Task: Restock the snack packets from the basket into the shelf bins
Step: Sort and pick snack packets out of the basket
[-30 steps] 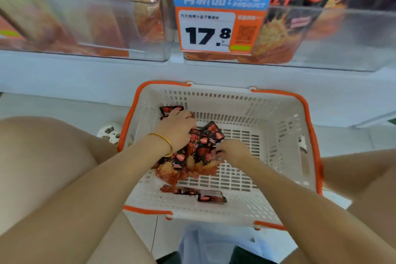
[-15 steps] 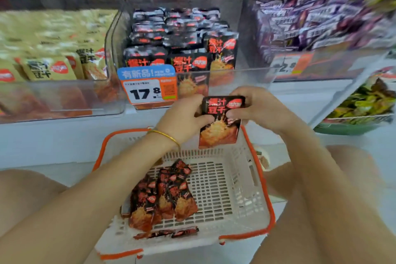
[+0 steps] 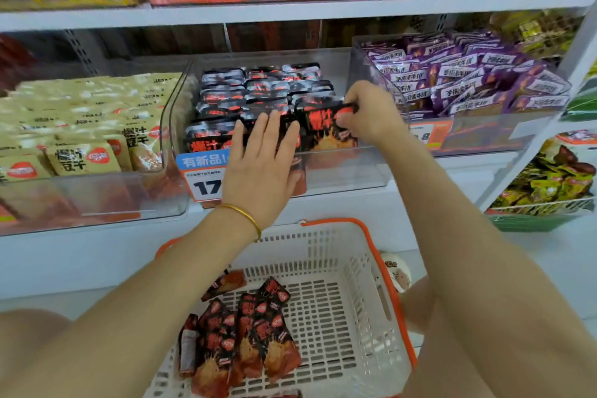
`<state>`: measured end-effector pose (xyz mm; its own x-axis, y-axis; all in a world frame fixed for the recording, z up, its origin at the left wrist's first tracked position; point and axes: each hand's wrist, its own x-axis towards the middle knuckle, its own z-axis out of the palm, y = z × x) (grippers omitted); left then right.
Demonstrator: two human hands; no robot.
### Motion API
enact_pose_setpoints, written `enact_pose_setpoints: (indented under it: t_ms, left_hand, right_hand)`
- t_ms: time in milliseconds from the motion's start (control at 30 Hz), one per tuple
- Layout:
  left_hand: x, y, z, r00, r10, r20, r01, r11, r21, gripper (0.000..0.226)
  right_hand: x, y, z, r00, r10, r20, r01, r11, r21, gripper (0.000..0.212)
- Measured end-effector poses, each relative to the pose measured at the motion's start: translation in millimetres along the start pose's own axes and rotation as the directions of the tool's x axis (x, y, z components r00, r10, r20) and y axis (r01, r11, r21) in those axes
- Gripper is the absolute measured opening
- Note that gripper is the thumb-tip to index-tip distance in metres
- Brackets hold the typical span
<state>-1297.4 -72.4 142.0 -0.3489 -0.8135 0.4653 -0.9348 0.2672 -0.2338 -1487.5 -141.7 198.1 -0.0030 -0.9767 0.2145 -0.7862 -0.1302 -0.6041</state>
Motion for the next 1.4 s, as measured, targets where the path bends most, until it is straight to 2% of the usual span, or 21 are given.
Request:
enact_pose_setpoints:
  t_ms: [133, 233, 333, 433, 500, 567, 633, 667, 700, 767, 833, 867, 933, 1000, 1067, 1133, 1167, 1200, 1267, 1333, 1400]
  left_hand:
    - [0.7, 0.5, 1.5, 1.0, 0.0, -0.022, 0.0, 1.0, 0.002, 0.068]
    - [0.5, -0.4, 1.5, 1.0, 0.012, -0.018, -0.012, 1.0, 0.001, 0.068]
    - [-0.2, 0.2, -0.4, 1.0, 0.012, -0.022, -0.013, 1.0, -0.007, 0.069]
    - [-3.1, 1.9, -6.4, 0.993, 0.042, -0.106, -0.046, 0.998, -0.031, 0.066]
    - [-10.8, 2.7, -9.0, 0.969, 0.085, -0.23, -0.106, 0.991, -0.08, 0.054]
    - [-26.0, 2.5, -8.1, 0.934, 0.113, -0.338, -0.172, 0.974, -0.149, 0.045]
    - [-50.1, -0.6, 0.5, 0.928, 0.131, -0.348, -0.209, 0.958, -0.196, 0.041]
    - [-66.3, -3.6, 9.2, 0.941, 0.147, -0.305, -0.216, 0.954, -0.206, 0.038]
    - [-83.7, -7.8, 20.8, 0.959, 0.171, -0.227, -0.219, 0.953, -0.209, 0.036]
    - [-116.1, -21.0, 45.9, 0.978, 0.21, 0.0, -0.205, 0.956, -0.211, 0.037]
    - [-140.1, -35.0, 68.7, 0.951, 0.184, 0.248, -0.133, 0.969, -0.208, 0.045]
    - [-147.2, -40.3, 75.9, 0.921, 0.157, 0.358, -0.089, 0.976, -0.199, 0.048]
    - [-154.4, -46.7, 83.3, 0.833, 0.086, 0.547, 0.014, 0.985, -0.175, 0.047]
    - [-157.4, -49.2, 93.8, 0.767, 0.048, 0.64, 0.088, 0.98, -0.179, 0.045]
    - [-160.1, -50.3, 107.7, 0.735, 0.051, 0.676, 0.098, 0.979, -0.181, 0.044]
    - [-164.0, -48.5, 119.5, 0.717, 0.065, 0.694, 0.082, 0.981, -0.177, 0.044]
    - [-166.4, -47.7, 124.0, 0.71, 0.076, 0.701, 0.075, 0.98, -0.183, 0.045]
    - [-167.9, -46.9, 127.4, 0.697, 0.084, 0.712, 0.075, 0.979, -0.19, 0.045]
    - [-169.0, -45.6, 129.7, 0.67, 0.084, 0.737, 0.097, 0.975, -0.2, 0.043]
    - [-166.2, -45.1, 128.9, 0.654, 0.079, 0.753, 0.119, 0.972, -0.205, 0.039]
    - [-163.1, -44.3, 128.1, 0.638, 0.075, 0.767, 0.134, 0.969, -0.207, 0.039]
  right_hand:
    - [14.8, 4.4, 20.8, 0.998, 0.07, -0.007, -0.07, 0.996, 0.052, 0.029]
    - [18.5, -0.5, 22.8, 0.996, 0.091, -0.023, -0.091, 0.996, -0.01, 0.037]
    - [17.5, -4.0, 25.5, 0.988, 0.151, -0.025, -0.151, 0.988, -0.013, 0.059]
    - [9.8, -6.6, 23.9, 0.985, 0.159, -0.073, -0.162, 0.986, -0.033, 0.066]
    - [-4.2, -8.5, 17.1, 0.979, 0.078, -0.19, -0.087, 0.995, -0.039, 0.059]
    - [-33.6, -11.7, 12.4, 0.932, -0.041, -0.359, 0.049, 0.999, 0.013, 0.043]
    - [-75.9, -16.5, 23.7, 0.891, -0.048, -0.451, 0.125, 0.982, 0.142, 0.028]
    - [-98.2, -17.8, 37.8, 0.909, -0.029, -0.416, 0.116, 0.975, 0.187, 0.025]
    - [-117.6, -17.5, 56.6, 0.947, -0.025, -0.321, 0.089, 0.978, 0.187, 0.022]
    - [-142.7, -9.7, 104.7, 0.998, -0.053, 0.018, 0.052, 0.996, 0.068, 0.016]
    - [-150.5, 8.1, 158.7, 0.928, -0.02, 0.371, 0.048, 0.997, -0.067, 0.007]
    - [-150.5, 19.9, 185.4, 0.868, 0.02, 0.496, 0.039, 0.993, -0.109, 0.007]
    - [-150.8, 42.2, 230.6, 0.751, 0.114, 0.65, -0.036, 0.99, -0.133, 0.013]
    - [-155.7, 67.7, 273.5, 0.627, 0.182, 0.758, -0.087, 0.983, -0.164, 0.026]
    - [-164.7, 91.3, 310.5, 0.513, 0.251, 0.821, -0.124, 0.968, -0.218, 0.051]
    - [-175.0, 105.6, 336.1, 0.44, 0.292, 0.849, -0.216, 0.952, -0.215, 0.072]
    - [-180.6, 110.9, 346.1, 0.427, 0.282, 0.859, -0.242, 0.951, -0.191, 0.076]
    - [-185.7, 115.4, 356.3, 0.418, 0.266, 0.869, -0.226, 0.957, -0.184, 0.074]
    - [-195.9, 118.9, 369.0, 0.39, 0.27, 0.88, -0.072, 0.962, -0.263, 0.063]
    - [-204.3, 119.7, 374.8, 0.398, 0.371, 0.839, 0.115, 0.887, -0.446, 0.048]
    - [-203.6, 121.5, 371.2, 0.38, 0.392, 0.838, 0.211, 0.845, -0.491, 0.03]
